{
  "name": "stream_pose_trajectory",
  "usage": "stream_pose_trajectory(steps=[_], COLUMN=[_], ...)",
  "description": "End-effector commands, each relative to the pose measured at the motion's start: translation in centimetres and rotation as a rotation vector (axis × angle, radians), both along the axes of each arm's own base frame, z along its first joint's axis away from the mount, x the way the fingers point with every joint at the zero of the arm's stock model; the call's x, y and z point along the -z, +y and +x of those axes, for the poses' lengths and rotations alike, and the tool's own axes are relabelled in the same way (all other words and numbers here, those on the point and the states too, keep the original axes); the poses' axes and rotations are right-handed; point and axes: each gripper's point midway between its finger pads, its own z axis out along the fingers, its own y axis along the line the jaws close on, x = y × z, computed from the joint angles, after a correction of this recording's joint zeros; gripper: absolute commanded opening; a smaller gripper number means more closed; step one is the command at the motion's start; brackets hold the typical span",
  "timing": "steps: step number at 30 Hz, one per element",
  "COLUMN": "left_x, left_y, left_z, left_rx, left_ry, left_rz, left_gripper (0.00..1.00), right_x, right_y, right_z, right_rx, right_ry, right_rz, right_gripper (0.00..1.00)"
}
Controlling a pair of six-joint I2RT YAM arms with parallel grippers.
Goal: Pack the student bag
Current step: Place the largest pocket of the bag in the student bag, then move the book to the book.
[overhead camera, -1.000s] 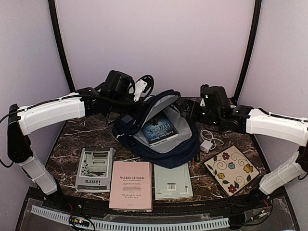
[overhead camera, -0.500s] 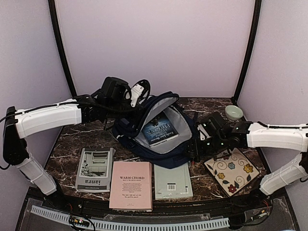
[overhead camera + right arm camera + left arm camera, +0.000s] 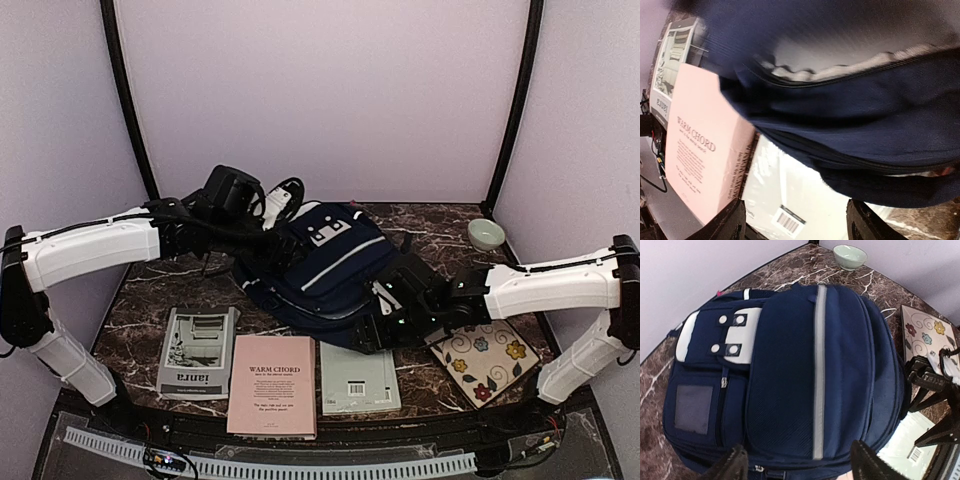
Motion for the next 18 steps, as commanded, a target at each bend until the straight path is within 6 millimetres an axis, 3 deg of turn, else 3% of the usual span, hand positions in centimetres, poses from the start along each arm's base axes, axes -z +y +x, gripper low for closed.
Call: stream_pose_trajectory(steps=[1,4,7,10,13,18], left_x=[-0.9,1.1,3.7,7.9,12.0,15.6], left_y=[3.8,7.9,11.1,13.0,14.2,13.4], left_z=[-3.6,-5.7,-8.9,-12.5,-15.8,-19.6], left_rx=[-0.049,-0.19,-0.308,-0.396,-0.457,-0.433], left_ry=[0.117,0.203,0.336,0.483,0.584,0.717], left_rz=[-0.011,0.026,-0.021,-0.062,-0.045,-0.005], left_gripper=[0.8,0.84,0.77,0.69,0.67,0.59], right_x=[-2.6,-2.2,-1.3,-0.3,1.3,3.2], right_y=[4.8,7.1,9.2,11.0,11.9,12.2], right_z=[-1.0,-2.3,-3.3,-4.2,-4.7,-5.3], right_rx=[-0.062,-0.107,-0.154,-0.198,-0.217,-0.236], right_ry=[-0.033,-0.002,0.041,0.084,0.135,0.19], right_rz=[0.136,0.189,0.203,0.197,0.166,0.129], right_gripper=[0.69,0.69,0.69,0.7,0.72,0.73])
